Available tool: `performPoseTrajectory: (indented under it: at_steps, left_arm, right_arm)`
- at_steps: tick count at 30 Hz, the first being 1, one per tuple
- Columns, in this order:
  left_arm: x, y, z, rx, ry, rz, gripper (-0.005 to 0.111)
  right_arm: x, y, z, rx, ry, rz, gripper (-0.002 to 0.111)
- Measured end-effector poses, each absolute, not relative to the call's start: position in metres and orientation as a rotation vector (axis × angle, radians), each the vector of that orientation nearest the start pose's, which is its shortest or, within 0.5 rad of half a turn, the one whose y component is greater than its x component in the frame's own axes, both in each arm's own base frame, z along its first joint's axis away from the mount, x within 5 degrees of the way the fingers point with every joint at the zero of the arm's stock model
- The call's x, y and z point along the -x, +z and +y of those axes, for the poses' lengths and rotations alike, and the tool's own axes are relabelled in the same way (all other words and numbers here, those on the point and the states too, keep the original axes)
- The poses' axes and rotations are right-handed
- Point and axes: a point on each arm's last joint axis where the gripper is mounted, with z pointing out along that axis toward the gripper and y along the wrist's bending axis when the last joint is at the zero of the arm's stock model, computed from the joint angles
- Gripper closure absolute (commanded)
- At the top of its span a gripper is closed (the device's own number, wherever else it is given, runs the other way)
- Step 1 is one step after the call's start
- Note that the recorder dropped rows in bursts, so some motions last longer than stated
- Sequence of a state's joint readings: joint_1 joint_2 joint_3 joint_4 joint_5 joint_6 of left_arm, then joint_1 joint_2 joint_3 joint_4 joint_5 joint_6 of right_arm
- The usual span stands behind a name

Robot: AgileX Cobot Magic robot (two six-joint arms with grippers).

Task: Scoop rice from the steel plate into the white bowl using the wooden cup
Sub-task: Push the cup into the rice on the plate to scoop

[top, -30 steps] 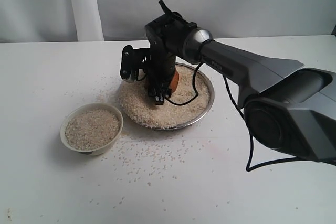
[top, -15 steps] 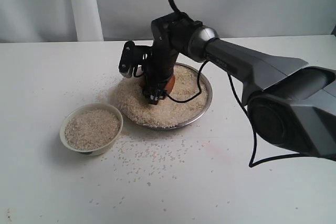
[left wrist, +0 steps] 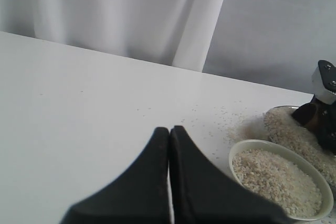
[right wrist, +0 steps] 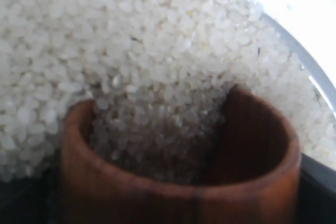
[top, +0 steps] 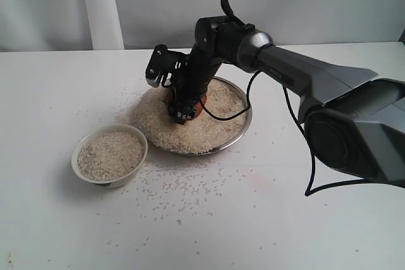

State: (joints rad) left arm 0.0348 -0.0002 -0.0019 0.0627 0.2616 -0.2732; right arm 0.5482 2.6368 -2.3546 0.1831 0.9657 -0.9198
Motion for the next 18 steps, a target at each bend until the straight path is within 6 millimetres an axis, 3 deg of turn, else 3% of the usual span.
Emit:
performPoseTrajectory:
  at_steps: [12, 18]
  left_arm:
    - [-0.055, 0.19, 0.003, 0.227, -0.116, 1.729, 0.107]
    - [-0.055, 0.19, 0.003, 0.227, -0.116, 1.729, 0.107]
  right_arm:
    - [-0.469, 0.119, 0.289, 1.643, 0.347, 2.107, 0.108]
    - [-0.467, 0.136, 0.291, 1.64, 0.401, 2.061, 0.108]
